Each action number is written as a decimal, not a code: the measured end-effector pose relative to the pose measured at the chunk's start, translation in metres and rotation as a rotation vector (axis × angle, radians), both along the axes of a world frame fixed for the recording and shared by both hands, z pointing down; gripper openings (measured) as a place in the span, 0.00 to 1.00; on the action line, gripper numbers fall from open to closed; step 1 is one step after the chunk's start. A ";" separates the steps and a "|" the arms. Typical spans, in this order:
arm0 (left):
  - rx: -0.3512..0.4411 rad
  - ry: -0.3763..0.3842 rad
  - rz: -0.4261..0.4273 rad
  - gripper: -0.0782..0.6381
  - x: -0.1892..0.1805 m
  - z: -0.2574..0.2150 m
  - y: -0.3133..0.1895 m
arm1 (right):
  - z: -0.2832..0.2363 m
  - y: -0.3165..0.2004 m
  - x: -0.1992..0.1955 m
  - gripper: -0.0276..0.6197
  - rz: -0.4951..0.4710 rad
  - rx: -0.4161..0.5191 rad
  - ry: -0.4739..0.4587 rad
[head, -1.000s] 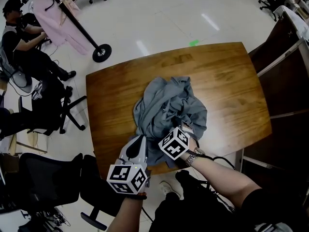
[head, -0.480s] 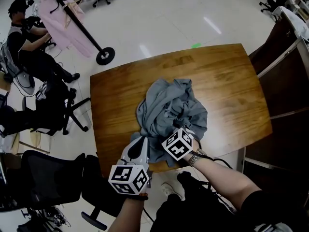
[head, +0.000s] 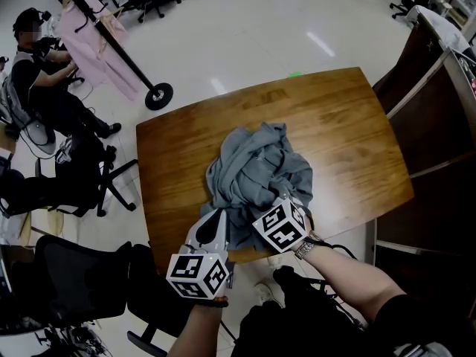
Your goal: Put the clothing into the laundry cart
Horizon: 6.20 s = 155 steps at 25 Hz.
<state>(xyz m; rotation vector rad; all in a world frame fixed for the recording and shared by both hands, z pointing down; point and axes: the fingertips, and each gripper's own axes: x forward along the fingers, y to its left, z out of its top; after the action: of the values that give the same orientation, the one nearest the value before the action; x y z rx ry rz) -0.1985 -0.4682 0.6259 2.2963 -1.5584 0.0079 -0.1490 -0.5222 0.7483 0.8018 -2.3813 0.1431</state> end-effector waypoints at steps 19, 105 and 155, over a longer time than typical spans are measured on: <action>0.171 0.004 0.154 0.11 0.072 -0.132 0.147 | -0.224 0.135 0.110 0.32 0.213 0.303 -0.127; 0.355 0.082 1.135 0.11 0.813 -0.267 0.448 | -0.455 0.581 0.916 0.46 1.290 0.633 0.141; 0.352 0.159 1.315 0.11 0.673 -0.302 0.545 | -0.435 0.684 0.743 0.52 1.368 0.445 0.120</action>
<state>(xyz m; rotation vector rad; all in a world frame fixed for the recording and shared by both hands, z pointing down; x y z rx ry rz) 0.4741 0.0768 0.3237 3.0340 0.2419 -0.1121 0.5936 0.1619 0.3129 2.4153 -1.3539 0.0925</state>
